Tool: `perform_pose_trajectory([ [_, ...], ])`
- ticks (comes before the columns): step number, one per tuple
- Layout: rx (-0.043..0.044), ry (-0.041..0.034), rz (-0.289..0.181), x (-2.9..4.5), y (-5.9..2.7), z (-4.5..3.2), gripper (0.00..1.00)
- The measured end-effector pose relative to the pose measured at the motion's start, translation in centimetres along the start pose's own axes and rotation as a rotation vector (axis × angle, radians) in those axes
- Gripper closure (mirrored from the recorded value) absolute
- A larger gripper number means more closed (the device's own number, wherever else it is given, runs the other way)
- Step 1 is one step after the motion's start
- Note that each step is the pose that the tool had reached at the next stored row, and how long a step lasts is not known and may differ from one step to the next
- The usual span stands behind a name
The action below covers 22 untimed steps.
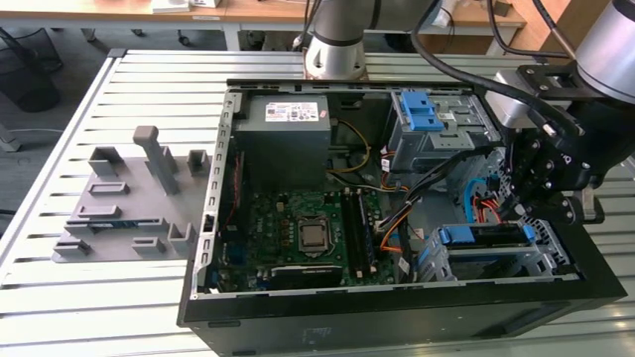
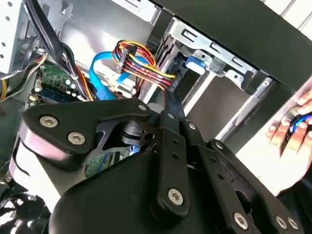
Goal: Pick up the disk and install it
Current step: 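Insert the second disk wire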
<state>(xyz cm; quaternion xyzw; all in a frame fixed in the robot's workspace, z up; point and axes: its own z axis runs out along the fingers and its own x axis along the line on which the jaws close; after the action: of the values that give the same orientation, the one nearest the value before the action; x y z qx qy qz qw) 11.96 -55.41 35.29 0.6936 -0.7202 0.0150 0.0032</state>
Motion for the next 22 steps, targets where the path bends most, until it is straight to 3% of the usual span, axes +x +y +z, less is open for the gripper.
perform_pose_trajectory([
  [4, 0.0, 0.0, 0.0, 0.03, -0.02, -1.2, 0.89],
  [9, 0.0, -0.0001, 0.0, 0.04, 0.29, -1.25, 0.89],
  [14, 0.0, 0.0002, 0.0, 0.09, 1.31, -1.35, 0.89],
  [22, 0.0001, 0.0001, 0.0, 0.08, 1.63, -2.56, 0.89],
])
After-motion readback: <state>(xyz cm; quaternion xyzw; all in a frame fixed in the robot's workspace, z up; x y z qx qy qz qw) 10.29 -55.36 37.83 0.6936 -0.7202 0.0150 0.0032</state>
